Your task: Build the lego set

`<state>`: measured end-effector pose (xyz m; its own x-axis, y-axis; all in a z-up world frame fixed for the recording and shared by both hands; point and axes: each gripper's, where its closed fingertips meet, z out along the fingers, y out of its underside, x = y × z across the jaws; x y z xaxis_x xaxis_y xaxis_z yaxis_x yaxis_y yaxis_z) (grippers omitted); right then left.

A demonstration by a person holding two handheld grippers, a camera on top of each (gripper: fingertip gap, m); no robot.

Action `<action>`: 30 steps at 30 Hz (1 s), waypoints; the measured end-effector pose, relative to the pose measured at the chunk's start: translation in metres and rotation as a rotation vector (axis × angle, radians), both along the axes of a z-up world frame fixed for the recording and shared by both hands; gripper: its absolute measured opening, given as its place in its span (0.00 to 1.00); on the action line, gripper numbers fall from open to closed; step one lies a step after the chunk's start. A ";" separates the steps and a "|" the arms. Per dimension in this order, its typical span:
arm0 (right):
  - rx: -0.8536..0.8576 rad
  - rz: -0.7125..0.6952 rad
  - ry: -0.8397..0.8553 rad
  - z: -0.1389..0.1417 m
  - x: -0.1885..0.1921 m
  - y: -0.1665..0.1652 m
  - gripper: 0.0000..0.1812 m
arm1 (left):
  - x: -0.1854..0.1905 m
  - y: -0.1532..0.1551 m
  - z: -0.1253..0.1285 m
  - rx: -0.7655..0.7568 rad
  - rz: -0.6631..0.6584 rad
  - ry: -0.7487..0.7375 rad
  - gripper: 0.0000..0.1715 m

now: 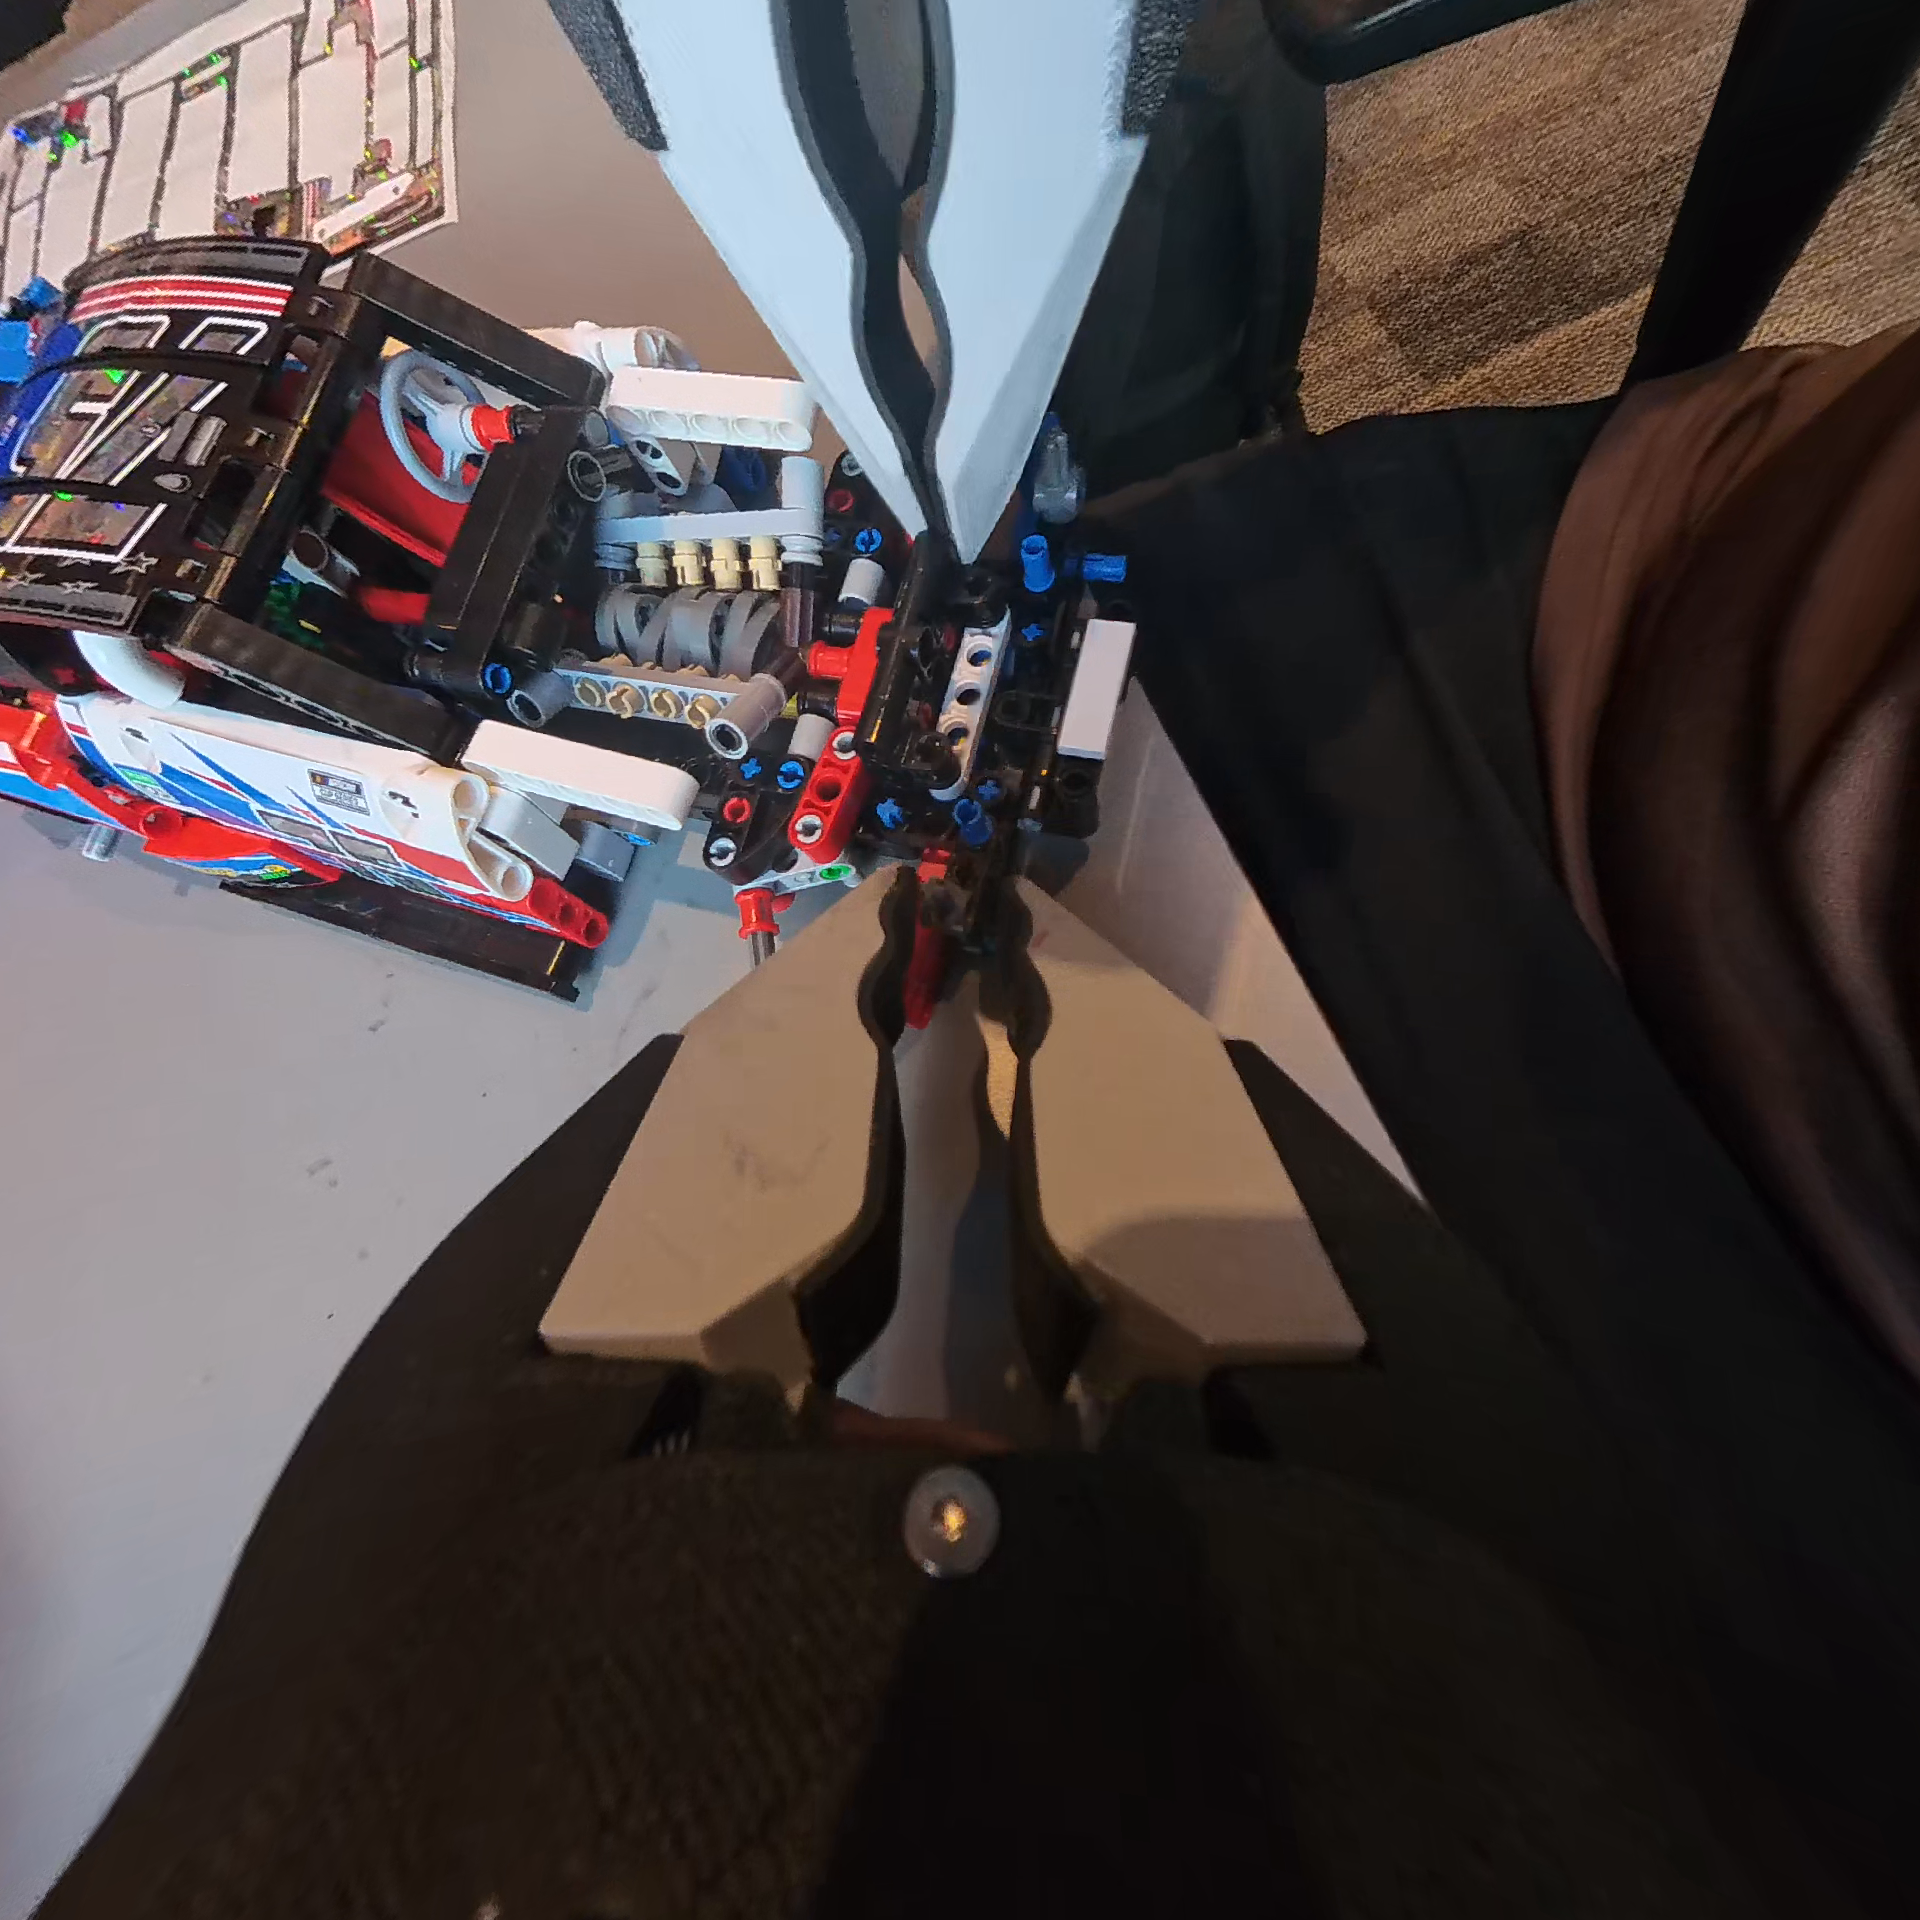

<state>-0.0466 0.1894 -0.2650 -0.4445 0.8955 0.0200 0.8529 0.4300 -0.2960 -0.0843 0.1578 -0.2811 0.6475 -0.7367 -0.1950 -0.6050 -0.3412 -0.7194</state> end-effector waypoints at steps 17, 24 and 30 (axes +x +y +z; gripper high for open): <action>-0.071 0.021 -0.040 -0.003 0.004 -0.006 0.00 | 0.003 0.000 0.000 -0.011 0.002 -0.011 0.07; -0.043 0.029 -0.120 -0.006 0.006 -0.007 0.00 | 0.003 0.000 0.000 -0.020 0.012 -0.016 0.07; -0.078 0.031 -0.191 -0.008 0.006 -0.007 0.00 | 0.004 0.000 0.000 -0.020 0.022 -0.013 0.07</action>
